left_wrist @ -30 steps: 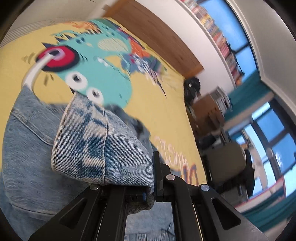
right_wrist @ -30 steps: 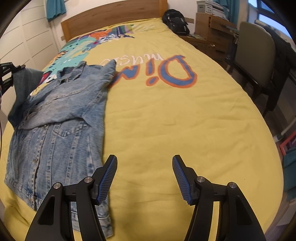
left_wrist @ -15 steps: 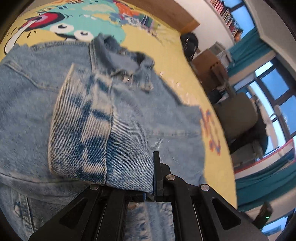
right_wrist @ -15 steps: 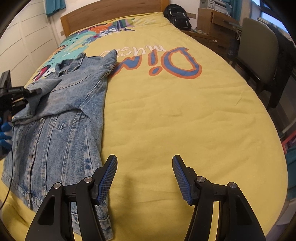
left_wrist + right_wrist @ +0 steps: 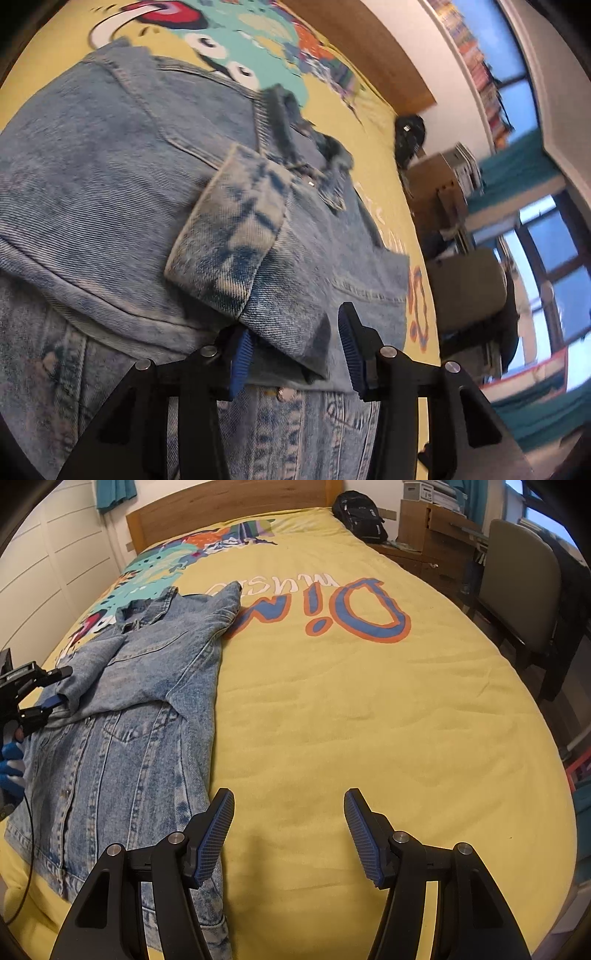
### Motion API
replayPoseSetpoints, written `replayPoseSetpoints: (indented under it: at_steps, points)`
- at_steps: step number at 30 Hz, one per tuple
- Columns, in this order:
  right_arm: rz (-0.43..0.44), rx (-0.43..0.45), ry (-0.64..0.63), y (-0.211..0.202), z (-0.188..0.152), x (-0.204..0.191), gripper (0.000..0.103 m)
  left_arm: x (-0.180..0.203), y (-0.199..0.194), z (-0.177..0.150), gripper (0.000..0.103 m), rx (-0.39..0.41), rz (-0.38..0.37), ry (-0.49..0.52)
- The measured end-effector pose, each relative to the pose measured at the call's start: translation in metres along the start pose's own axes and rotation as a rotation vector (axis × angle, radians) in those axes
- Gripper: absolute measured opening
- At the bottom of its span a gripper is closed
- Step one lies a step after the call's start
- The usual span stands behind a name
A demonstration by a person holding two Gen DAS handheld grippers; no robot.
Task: Fold large clothes
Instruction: 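Carry the held sleeve across the jacket body toward the collar, then lower the sleeve onto the jacket and open the left tool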
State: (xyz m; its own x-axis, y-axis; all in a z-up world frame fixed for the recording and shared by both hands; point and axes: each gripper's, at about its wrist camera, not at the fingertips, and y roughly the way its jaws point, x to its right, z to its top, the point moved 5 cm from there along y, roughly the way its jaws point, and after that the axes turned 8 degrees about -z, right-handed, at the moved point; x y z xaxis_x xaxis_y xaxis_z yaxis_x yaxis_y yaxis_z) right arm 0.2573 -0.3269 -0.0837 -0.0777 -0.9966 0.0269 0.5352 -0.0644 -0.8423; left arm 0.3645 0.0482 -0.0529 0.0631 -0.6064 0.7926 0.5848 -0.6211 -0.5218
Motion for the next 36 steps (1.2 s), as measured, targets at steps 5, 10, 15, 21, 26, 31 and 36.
replayPoseSetpoints:
  at_steps: [5, 10, 15, 21, 26, 31, 36]
  points:
    - [0.002, 0.002, 0.008, -0.001, -0.002, 0.005, 0.064, 0.01, 0.005, 0.009, 0.02, 0.036, -0.035, -0.017]
    - [-0.006, 0.002, 0.02, 0.0, -0.003, 0.012, 0.064, 0.043, 0.027, 0.004, 0.008, -0.009, -0.041, 0.093]
    - [-0.006, -0.002, 0.024, 0.002, -0.004, 0.014, 0.064, 0.073, 0.059, -0.016, 0.008, -0.119, 0.042, 0.284]
    - [-0.005, -0.005, 0.025, 0.003, -0.005, 0.013, 0.064, 0.086, 0.083, -0.037, 0.032, -0.217, 0.092, 0.379]
    - [-0.004, 0.003, 0.011, 0.0, -0.001, 0.008, 0.064, 0.1, 0.082, -0.054, 0.041, -0.247, 0.028, 0.418]
    - [0.012, 0.022, -0.032, -0.003, 0.014, -0.011, 0.064, 0.105, 0.066, -0.06, 0.041, -0.239, 0.034, 0.494]
    - [0.051, 0.05, -0.104, -0.002, 0.039, -0.05, 0.064, 0.083, 0.033, -0.042, 0.041, -0.181, 0.112, 0.533]
